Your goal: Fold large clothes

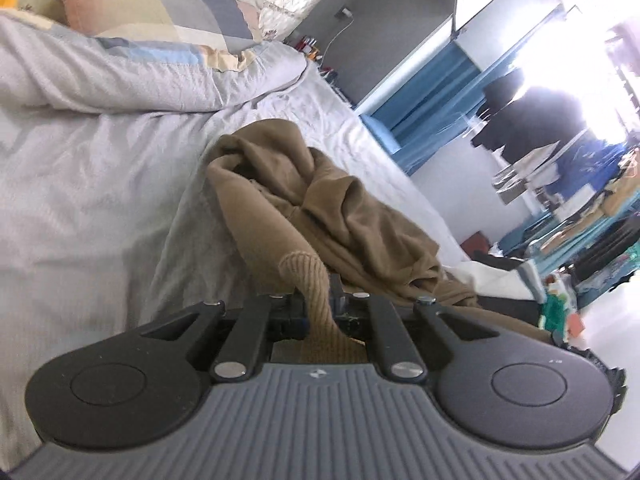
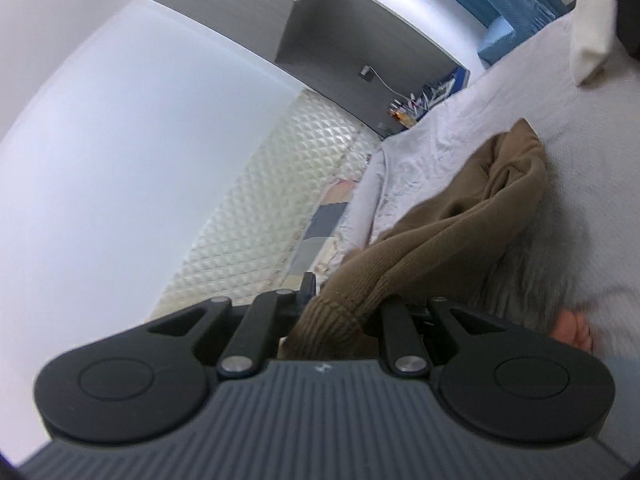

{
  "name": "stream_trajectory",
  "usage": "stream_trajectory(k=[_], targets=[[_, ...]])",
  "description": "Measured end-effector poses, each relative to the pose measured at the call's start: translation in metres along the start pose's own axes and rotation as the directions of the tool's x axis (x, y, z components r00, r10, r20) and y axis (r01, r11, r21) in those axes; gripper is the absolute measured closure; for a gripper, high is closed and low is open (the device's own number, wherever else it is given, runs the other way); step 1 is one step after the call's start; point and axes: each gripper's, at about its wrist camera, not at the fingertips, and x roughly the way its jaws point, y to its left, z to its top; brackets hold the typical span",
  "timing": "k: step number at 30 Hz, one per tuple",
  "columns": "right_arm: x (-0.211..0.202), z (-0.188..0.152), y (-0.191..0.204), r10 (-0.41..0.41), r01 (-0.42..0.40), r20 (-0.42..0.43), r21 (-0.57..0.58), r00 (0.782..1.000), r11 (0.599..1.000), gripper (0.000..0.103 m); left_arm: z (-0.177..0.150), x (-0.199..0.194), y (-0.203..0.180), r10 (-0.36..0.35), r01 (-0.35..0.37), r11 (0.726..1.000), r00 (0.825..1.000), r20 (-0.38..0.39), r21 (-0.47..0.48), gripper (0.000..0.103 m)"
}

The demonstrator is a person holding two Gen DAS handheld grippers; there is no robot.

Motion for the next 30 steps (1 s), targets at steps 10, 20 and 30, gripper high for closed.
stream_trajectory(k=[10, 20, 30], targets=[[-0.053, -0.033, 0.001, 0.021, -0.025, 0.057, 0.077, 0.998, 0.997, 0.087, -0.049, -0.065, -0.01, -0.077, 0.079, 0.997, 0.994, 0.073, -0.022, 0.094], [0.021, 0.036, -0.027, -0.097, 0.063, 0.144, 0.226, 0.985, 0.972, 0.087, 0.036, 0.009, -0.071, -0.078, 0.063, 0.995, 0.978, 0.191, 0.083, 0.093], [0.143, 0.098, -0.087, -0.341, 0.259, 0.097, 0.468, 0.935, 0.845, 0.086, 0.133, 0.179, -0.08, 0.102, -0.1, 0.995, 0.968, 0.23, -0.023, 0.092]])
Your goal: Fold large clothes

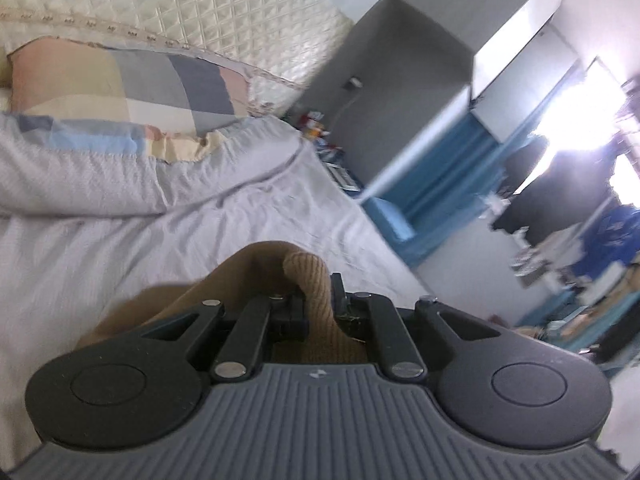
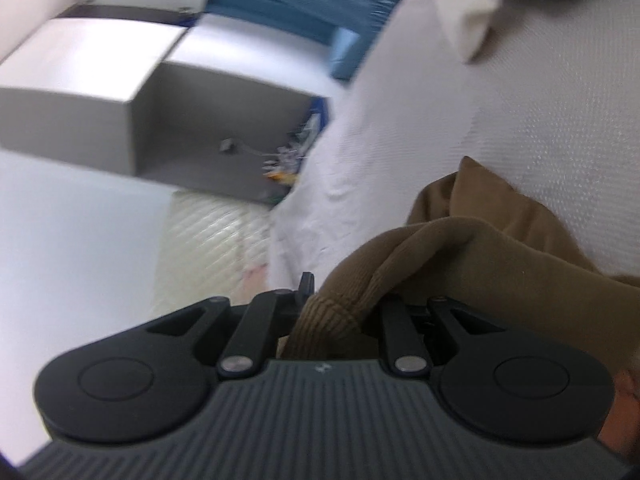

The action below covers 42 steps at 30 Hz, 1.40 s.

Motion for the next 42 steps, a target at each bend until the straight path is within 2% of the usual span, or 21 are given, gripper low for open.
stream_trajectory(k=[4, 7, 11, 15, 19, 23, 28, 29, 32, 35, 36, 38, 39, 40, 41, 42], targets=[[0.054, 0.011, -0.016, -0.063, 0.062, 0.012, 0.028, 0.998, 0.998, 0.086, 0.005, 0.076, 0.003, 0.065, -0.064, 0.997, 0.998, -0.013, 0.048, 0.091], [0.088, 0.021, -0.032, -0.067, 0.067, 0.006, 0.039, 0.998, 0.997, 0.086, 0.013, 0.133, 0.011, 0.103, -0.1, 0.993, 0.993, -0.051, 0.058, 0.091], [0.127, 0.033, -0.047, -0.061, 0.061, -0.004, 0.029, 0.998, 0.998, 0.085, 0.027, 0.199, 0.019, 0.135, -0.126, 0.989, 0.981, -0.136, 0.071, 0.09], [0.161, 0.046, -0.06, -0.066, 0.066, -0.013, 0.011, 0.998, 0.998, 0.085, 0.036, 0.252, 0.024, 0.146, -0.126, 0.985, 0.971, -0.187, 0.115, 0.089], [0.195, 0.054, -0.08, -0.125, 0.127, -0.049, 0.057, 0.991, 0.99, 0.085, 0.028, 0.308, 0.033, 0.209, -0.163, 0.967, 0.947, -0.245, 0.196, 0.089], [0.217, 0.056, -0.09, -0.173, 0.178, -0.068, 0.068, 0.983, 0.982, 0.085, 0.018, 0.35, 0.056, 0.247, -0.202, 0.965, 0.915, -0.32, 0.167, 0.089], [0.216, 0.052, -0.086, -0.173, 0.177, -0.073, 0.062, 0.982, 0.982, 0.085, 0.016, 0.352, 0.059, 0.24, -0.188, 0.966, 0.908, -0.343, 0.178, 0.088], [0.211, 0.052, -0.088, -0.163, 0.169, -0.078, 0.069, 0.983, 0.983, 0.082, 0.017, 0.348, 0.057, 0.241, -0.187, 0.965, 0.908, -0.342, 0.185, 0.088], [0.2, 0.055, -0.091, -0.101, 0.113, -0.103, 0.117, 0.99, 0.987, 0.078, 0.023, 0.321, 0.046, 0.247, -0.202, 0.965, 0.912, -0.327, 0.164, 0.085], [0.185, 0.053, -0.09, -0.05, 0.069, -0.116, 0.165, 0.992, 0.984, 0.069, 0.03, 0.301, 0.036, 0.23, -0.171, 0.966, 0.91, -0.345, 0.192, 0.077], [0.181, 0.053, -0.089, -0.033, 0.054, -0.117, 0.181, 0.993, 0.982, 0.066, 0.032, 0.297, 0.035, 0.222, -0.157, 0.967, 0.903, -0.367, 0.198, 0.073], [0.167, 0.054, -0.089, 0.006, 0.016, -0.101, 0.214, 0.995, 0.977, 0.046, 0.037, 0.284, 0.037, 0.198, -0.133, 0.974, 0.892, -0.406, 0.185, 0.059], [0.157, 0.054, -0.09, 0.034, -0.014, -0.086, 0.225, 0.996, 0.974, 0.041, 0.04, 0.275, 0.038, 0.179, -0.117, 0.978, 0.894, -0.411, 0.172, 0.038], [0.15, 0.054, -0.09, 0.052, -0.033, -0.078, 0.231, 0.996, 0.972, 0.036, 0.043, 0.263, 0.039, 0.153, -0.095, 0.983, 0.901, -0.406, 0.16, 0.031], [0.143, 0.055, -0.088, 0.062, -0.043, -0.078, 0.231, 0.995, 0.972, 0.035, 0.046, 0.251, 0.038, 0.133, -0.072, 0.984, 0.907, -0.4, 0.164, 0.026], [0.136, 0.055, -0.086, 0.059, -0.039, -0.086, 0.217, 0.995, 0.976, 0.035, 0.048, 0.241, 0.037, 0.129, -0.06, 0.982, 0.91, -0.395, 0.181, 0.026]])
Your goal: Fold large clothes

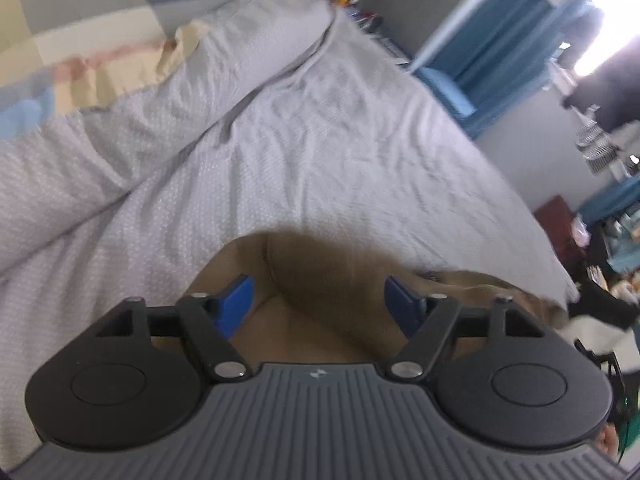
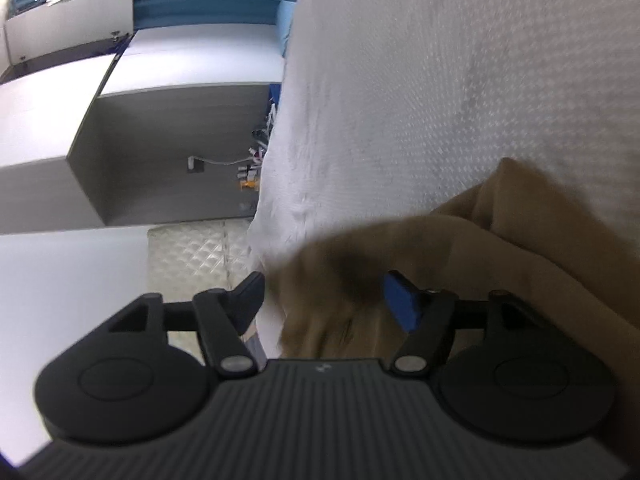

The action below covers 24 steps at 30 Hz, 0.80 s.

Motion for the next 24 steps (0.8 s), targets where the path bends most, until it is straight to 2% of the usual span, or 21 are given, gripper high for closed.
stream_trajectory(k=[3, 7, 9, 11, 13, 16, 18, 19, 22, 24], targets=[[-0.019, -0.007, 0.012, -0.037, 0.036, -0.012, -0.108, 0.999, 0.993, 0.035, -0.014, -0.033, -0.006, 0.04, -0.043, 0.997, 0.998, 0.043, 0.064, 0.026], [-0.034, -0.027, 0.031, -0.064, 0.061, -0.003, -0.24, 0.998, 0.969, 0.032, -0.045, -0.07, -0.021, 0.005, -0.017, 0.994, 0.994, 0.105, 0.107, 0.026], [-0.039, -0.042, 0.045, -0.078, 0.073, 0.0, -0.338, 0.997, 0.938, 0.032, -0.068, -0.083, -0.038, -0.012, -0.01, 0.989, 0.989, 0.148, 0.15, 0.026], [-0.046, -0.06, 0.056, -0.085, 0.075, -0.004, -0.438, 0.996, 0.896, 0.032, -0.095, -0.097, -0.058, -0.04, -0.007, 0.977, 0.975, 0.219, 0.211, 0.026], [-0.056, -0.083, 0.064, -0.092, 0.077, -0.001, -0.54, 0.996, 0.838, 0.032, -0.119, -0.105, -0.077, -0.076, 0.009, 0.968, 0.964, 0.256, 0.251, 0.026], [-0.067, -0.123, 0.072, -0.123, 0.099, 0.013, -0.681, 0.992, 0.726, 0.033, -0.153, -0.109, -0.103, -0.102, 0.01, 0.953, 0.951, 0.291, 0.303, 0.027], [-0.072, -0.152, 0.073, -0.132, 0.092, 0.009, -0.764, 0.991, 0.639, 0.035, -0.173, -0.107, -0.119, -0.095, -0.029, 0.932, 0.943, 0.32, 0.36, 0.027], [-0.073, -0.164, 0.074, -0.141, 0.091, 0.006, -0.794, 0.99, 0.601, 0.041, -0.182, -0.105, -0.126, -0.089, -0.047, 0.922, 0.94, 0.33, 0.384, 0.029], [-0.075, -0.195, 0.071, -0.171, 0.102, 0.022, -0.873, 0.985, 0.477, 0.053, -0.198, -0.09, -0.133, -0.063, -0.085, 0.904, 0.943, 0.328, 0.418, 0.043], [-0.067, -0.211, 0.072, -0.184, 0.127, 0.057, -0.909, 0.981, 0.397, 0.054, -0.203, -0.074, -0.129, -0.017, -0.123, 0.897, 0.949, 0.313, 0.424, 0.048]])
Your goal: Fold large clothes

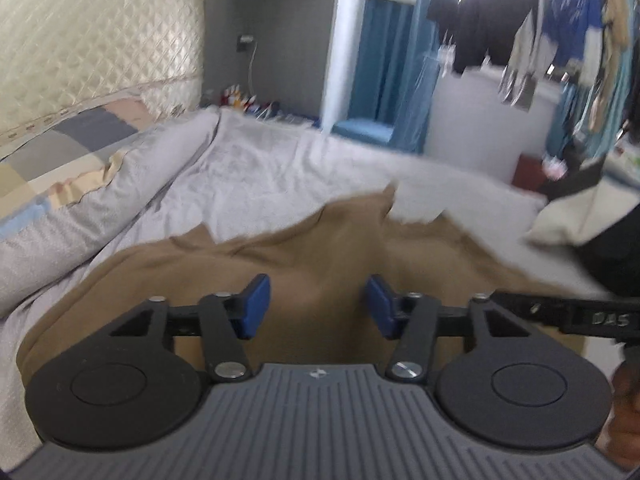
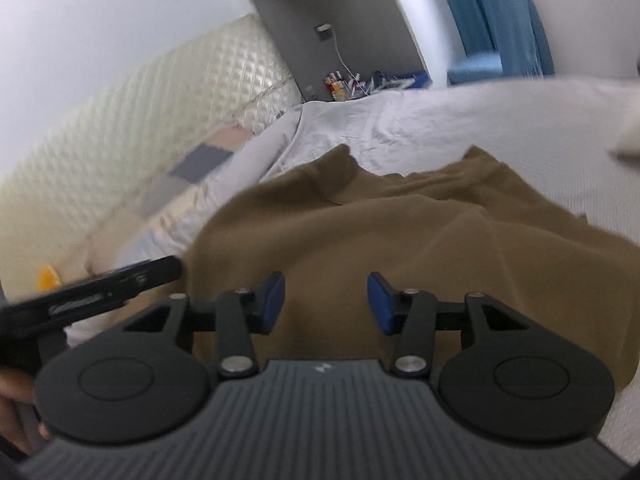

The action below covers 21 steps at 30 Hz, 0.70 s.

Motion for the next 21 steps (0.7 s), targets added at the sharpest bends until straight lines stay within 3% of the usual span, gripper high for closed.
stream_trajectory(k=[3, 10, 21], targets=[[0.015, -0.002, 0.008, -0.035, 0.034, -0.028, -0.054, 0.999, 0.998, 0.054, -0.013, 0.02, 0.005, -0.005, 0.005, 1.0, 0.998, -0.055, 0.001, 0.049], [0.039, -0.008, 0.02, -0.091, 0.082, -0.07, -0.126, 0.993, 0.989, 0.054, -0.023, 0.049, 0.006, 0.016, -0.014, 1.0, 0.995, -0.098, 0.024, 0.048], [0.089, -0.001, 0.006, -0.112, 0.097, -0.124, -0.123, 0.986, 0.988, 0.054, -0.023, 0.1, 0.009, 0.045, -0.041, 0.999, 0.985, -0.164, 0.027, 0.048]])
